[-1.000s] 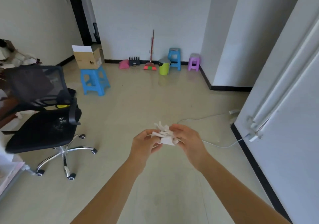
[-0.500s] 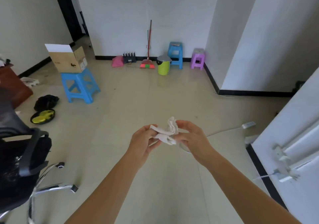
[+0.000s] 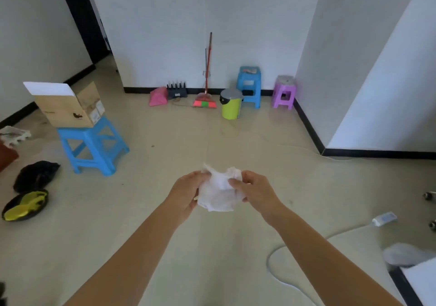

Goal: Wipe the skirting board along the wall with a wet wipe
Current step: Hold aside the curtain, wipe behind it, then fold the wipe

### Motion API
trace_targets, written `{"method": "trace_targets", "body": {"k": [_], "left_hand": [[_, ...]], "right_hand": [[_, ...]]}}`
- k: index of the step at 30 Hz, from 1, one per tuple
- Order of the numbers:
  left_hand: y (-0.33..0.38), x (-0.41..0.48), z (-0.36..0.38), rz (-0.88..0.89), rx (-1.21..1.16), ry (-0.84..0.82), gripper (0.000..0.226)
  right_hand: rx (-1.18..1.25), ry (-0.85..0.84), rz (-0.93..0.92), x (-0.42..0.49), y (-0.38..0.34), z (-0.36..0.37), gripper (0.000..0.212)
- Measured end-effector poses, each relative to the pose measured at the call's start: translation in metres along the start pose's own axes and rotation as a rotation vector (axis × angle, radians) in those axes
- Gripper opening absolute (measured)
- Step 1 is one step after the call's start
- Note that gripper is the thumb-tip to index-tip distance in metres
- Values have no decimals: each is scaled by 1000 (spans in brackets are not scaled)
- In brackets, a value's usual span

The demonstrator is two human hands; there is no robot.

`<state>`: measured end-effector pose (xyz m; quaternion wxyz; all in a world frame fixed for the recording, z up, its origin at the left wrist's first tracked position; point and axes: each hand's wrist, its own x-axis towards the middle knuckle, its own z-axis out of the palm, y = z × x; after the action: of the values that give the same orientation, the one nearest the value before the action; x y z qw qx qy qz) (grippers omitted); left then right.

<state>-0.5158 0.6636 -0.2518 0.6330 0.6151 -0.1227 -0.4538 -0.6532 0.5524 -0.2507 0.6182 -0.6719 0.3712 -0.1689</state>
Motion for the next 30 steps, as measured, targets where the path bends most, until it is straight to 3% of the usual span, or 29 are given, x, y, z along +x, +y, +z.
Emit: {"method": "trace_targets", "body": {"k": [6,10,12,16,19,23,27,30], "left_hand": [[53,163,47,-95,38,-109,27],[76,276,85,-125,37,-98,22],[92,337,104,-125,39,-104,19],[130,460,151,-138,24,-120,13],[158,537,183,-166,62,-133,10],[187,634,205,-222,79,-51,5],[211,743,223,-229,167,84,5],[232,830,252,-182,285,94,6]], "right_hand": [[88,152,116,150,-27,-58,6],[166,204,202,260,-27,-98,12],[202,187,226,316,-30,-119,29],[220,132,233,436,-47,-175,28],[153,167,251,522,-70,-217,34],[7,195,230,621,-101,-263,17],[-142,243,157,728,-117,-308,13],[-298,287,89,818,-122,-339,13]]}}
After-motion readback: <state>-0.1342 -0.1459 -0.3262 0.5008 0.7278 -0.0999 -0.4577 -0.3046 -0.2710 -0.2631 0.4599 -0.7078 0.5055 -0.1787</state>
